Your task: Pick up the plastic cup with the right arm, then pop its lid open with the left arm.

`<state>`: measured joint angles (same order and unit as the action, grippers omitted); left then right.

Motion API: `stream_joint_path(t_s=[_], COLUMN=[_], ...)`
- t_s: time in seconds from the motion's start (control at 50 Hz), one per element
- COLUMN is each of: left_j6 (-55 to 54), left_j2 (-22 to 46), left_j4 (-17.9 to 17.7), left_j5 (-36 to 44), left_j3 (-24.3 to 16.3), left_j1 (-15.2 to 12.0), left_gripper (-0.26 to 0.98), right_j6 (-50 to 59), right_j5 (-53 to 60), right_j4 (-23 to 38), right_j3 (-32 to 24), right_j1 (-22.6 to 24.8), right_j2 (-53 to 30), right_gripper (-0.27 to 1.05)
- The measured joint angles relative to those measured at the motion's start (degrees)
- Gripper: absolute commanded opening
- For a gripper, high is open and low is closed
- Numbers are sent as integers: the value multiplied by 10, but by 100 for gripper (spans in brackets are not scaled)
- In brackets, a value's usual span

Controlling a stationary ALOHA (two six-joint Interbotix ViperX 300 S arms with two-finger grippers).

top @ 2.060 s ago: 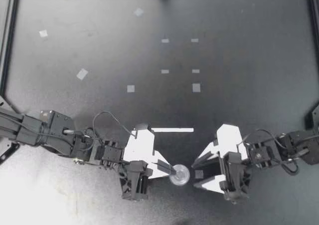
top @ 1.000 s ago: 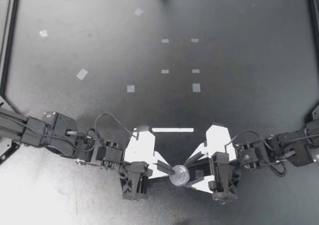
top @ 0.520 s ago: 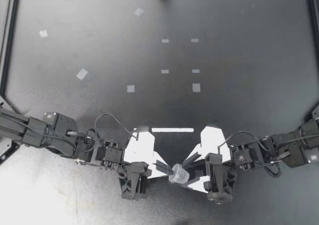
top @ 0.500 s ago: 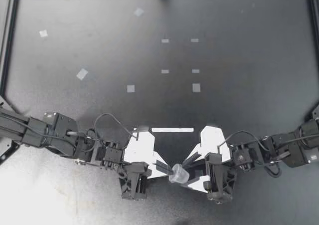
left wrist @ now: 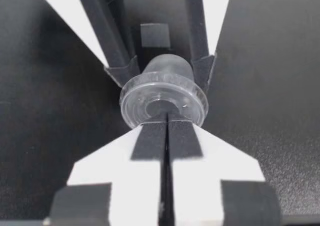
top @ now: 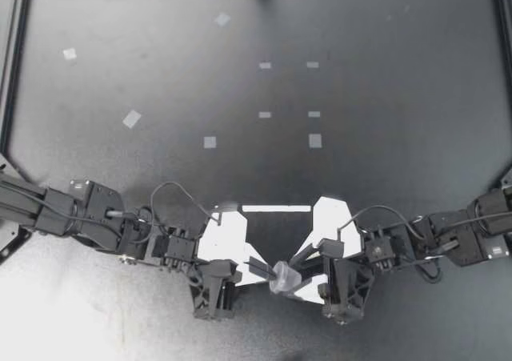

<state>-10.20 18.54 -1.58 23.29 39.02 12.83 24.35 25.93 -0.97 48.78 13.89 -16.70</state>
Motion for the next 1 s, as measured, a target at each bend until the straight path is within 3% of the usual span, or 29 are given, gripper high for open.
stream_joint_path(t_s=[0.48, 0.76, 0.94, 1.0], left_j6=[-7, -20, -92, -134], left_j2=[-22, -39, -39, -40], left_j4=[-2, -42, -76, -104], left_j5=[14, 115, 187, 214], left_j3=[25, 61, 69, 80], left_j1=[-1, 0, 3, 6], left_gripper=[-7, -7, -7, -7], right_j6=[-4, -19, -97, -125], right_j5=[-2, 31, 134, 180], right_j4=[4, 4, 5, 6], right_j3=[4, 27, 62, 79], right_j1=[0, 0, 0, 0], right_j2=[12, 40, 93, 109], right_gripper=[40, 30, 28, 28])
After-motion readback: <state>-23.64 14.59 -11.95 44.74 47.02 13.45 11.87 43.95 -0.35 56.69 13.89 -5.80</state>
